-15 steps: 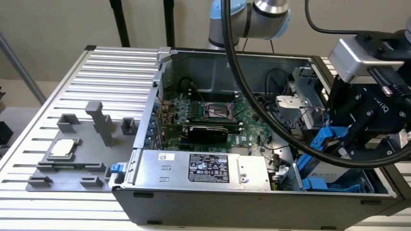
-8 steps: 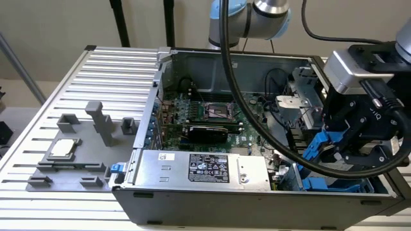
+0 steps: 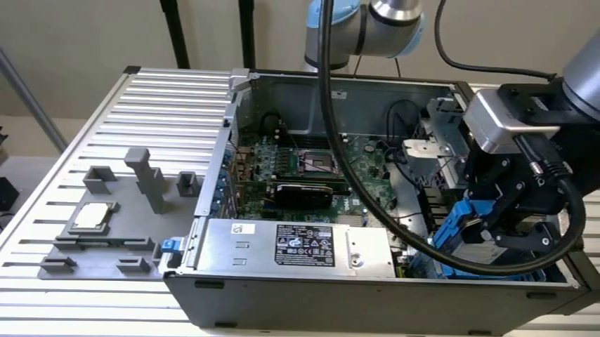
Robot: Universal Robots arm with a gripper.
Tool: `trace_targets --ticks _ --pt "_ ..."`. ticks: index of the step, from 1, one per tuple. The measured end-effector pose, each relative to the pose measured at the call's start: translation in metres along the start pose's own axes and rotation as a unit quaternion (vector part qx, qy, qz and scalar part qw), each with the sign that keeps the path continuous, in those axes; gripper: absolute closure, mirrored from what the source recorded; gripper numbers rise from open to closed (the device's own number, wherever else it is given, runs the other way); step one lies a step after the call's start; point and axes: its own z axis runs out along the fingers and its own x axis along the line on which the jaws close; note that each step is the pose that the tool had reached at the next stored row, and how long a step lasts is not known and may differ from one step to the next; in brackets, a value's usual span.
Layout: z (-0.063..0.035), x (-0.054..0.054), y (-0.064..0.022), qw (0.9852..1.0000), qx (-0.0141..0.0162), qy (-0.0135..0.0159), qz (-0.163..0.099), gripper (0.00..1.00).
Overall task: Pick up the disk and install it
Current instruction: 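Insert the first disk wire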
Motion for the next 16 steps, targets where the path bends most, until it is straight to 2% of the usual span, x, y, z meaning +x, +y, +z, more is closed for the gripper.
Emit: trace_targets --ticks 12,16 --pt "0.0197 0.002 -0.0011 1.0 -0.0008 0.0 -0.007 1.0" --pt "0.023 0.002 -0.0013 1.0 -0.001 0.0 -0.008 1.0"
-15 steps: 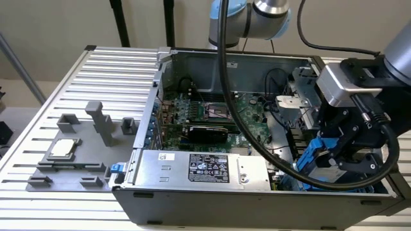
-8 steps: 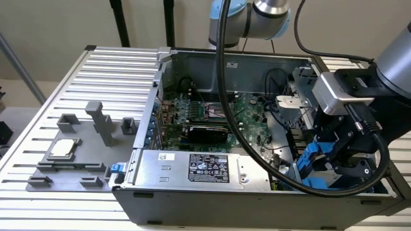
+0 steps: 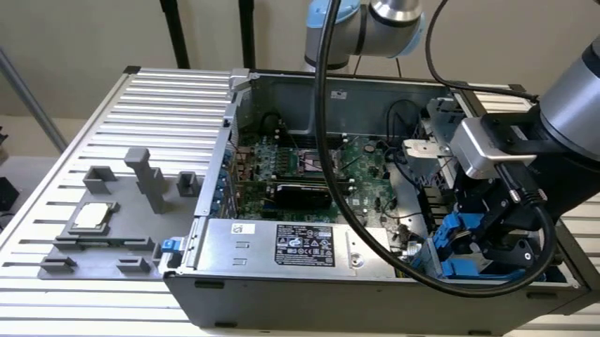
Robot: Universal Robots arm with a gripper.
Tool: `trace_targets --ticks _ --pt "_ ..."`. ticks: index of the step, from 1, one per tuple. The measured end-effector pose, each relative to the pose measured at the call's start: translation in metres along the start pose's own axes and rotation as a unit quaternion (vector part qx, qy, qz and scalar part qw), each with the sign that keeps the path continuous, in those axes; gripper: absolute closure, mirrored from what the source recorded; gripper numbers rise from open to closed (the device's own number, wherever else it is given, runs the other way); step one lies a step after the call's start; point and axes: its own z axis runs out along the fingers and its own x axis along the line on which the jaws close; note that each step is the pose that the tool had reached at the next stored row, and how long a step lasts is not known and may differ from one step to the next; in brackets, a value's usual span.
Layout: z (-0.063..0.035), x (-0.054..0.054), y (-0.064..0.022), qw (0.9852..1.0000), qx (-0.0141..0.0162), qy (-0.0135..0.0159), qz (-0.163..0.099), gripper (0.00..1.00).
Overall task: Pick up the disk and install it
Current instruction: 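Insert the first disk wire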
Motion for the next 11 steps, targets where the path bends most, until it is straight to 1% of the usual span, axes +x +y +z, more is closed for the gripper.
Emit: trace_targets --ticks 7,8,9,11 --pt "0.0003 0.0 0.0 1.0 0.0 -0.0003 0.0 1.0" --pt "0.0005 -0.0001 -0.0001 1.0 0.0001 -0.0007 0.0 1.0" --pt "0.0007 -0.0001 -0.0002 1.0 0.0002 -0.0009 0.0 0.0" --pt "0.0004 0.0 -0.0001 1.0 0.0 -0.0003 0.0 0.0"
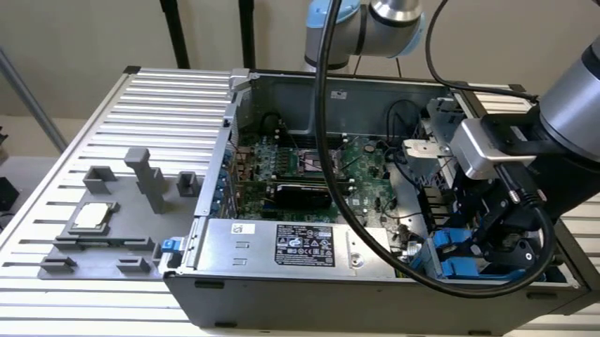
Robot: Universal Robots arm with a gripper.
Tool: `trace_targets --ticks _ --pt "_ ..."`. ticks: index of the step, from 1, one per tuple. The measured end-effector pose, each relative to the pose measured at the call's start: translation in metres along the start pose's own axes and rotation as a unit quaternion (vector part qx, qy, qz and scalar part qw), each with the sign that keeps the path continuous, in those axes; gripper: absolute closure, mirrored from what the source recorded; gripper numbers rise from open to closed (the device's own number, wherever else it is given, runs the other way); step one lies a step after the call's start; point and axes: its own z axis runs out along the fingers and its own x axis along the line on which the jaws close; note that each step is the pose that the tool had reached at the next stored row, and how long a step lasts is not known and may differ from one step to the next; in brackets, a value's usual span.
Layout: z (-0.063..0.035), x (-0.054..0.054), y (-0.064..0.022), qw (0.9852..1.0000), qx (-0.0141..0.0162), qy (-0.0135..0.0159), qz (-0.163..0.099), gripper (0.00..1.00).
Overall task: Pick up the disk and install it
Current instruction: 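Insert the first disk wire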
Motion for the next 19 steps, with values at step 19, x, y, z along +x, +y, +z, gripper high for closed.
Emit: trace_targets --ticks 19 --pt "-0.0023 -0.0001 0.0 1.0 -0.0001 0.0004 0.0 0.0"
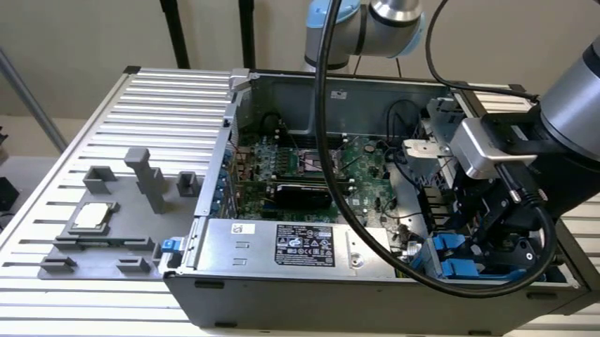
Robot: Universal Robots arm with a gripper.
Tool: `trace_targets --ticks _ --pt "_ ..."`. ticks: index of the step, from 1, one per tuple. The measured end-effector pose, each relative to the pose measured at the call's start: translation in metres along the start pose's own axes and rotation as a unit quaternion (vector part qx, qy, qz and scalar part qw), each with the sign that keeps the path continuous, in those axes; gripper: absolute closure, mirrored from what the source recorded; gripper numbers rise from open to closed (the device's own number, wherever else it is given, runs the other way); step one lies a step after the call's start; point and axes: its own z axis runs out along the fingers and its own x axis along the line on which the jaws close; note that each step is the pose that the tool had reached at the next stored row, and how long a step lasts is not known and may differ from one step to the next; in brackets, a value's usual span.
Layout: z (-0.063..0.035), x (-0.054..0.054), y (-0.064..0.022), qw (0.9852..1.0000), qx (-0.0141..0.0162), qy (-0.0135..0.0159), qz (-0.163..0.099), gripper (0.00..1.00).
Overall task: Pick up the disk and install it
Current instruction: 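Insert the first disk wire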
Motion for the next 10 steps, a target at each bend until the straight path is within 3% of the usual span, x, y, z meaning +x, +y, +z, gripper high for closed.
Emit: trace_targets --ticks 7,10 --pt "-0.031 -0.002 -0.0057 1.0 -0.0002 -0.0002 0.0 0.0" --pt "-0.0453 -0.002 -0.0125 1.0 -0.0005 -0.0003 0.0 0.0"
